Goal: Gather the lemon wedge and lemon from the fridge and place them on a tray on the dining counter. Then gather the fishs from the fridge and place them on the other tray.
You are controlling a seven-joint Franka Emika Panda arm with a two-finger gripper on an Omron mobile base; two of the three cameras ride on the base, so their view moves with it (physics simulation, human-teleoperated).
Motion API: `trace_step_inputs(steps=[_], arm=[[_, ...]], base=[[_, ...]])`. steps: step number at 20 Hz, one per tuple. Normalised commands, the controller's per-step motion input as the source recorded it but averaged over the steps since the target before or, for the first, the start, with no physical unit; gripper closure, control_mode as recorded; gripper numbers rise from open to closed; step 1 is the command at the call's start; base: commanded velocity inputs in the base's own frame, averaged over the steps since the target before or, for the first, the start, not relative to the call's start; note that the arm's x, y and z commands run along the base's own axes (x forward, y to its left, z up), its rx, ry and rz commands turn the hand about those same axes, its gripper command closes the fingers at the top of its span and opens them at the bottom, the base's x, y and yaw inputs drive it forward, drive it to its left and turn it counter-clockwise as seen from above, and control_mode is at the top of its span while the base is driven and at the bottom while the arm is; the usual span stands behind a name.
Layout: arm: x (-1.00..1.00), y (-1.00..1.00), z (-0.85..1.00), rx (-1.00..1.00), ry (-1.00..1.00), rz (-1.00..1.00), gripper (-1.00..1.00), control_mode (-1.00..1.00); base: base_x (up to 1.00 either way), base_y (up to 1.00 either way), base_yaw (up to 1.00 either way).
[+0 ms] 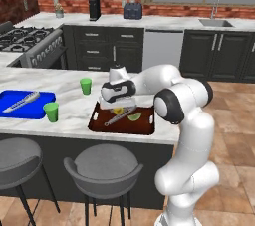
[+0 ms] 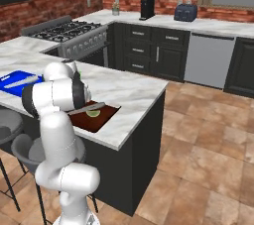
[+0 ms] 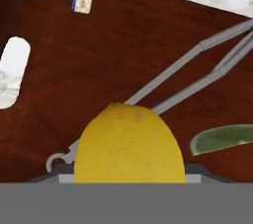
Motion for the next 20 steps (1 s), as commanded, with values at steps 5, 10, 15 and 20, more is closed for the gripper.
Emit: trace_step_inputs(steps=[5, 10, 15, 20], arm=[[0.15, 0.00, -0.23, 0.00, 0.00, -0.01, 1.00, -1.00], [0.14, 0.00, -0.27, 0.00, 0.00, -0.01, 1.00, -1.00], [0.14, 0.04, -0.24, 0.00, 0.07, 0.00, 1.00, -1.00], [0.02, 0.09, -0.25, 0.00, 0.05, -0.01, -1.00, -1.00]], base=[[0.00, 0.00, 0.00], [0.00, 0.00, 0.00], [0.00, 0.00, 0.00], [0.00, 0.00, 0.00]])
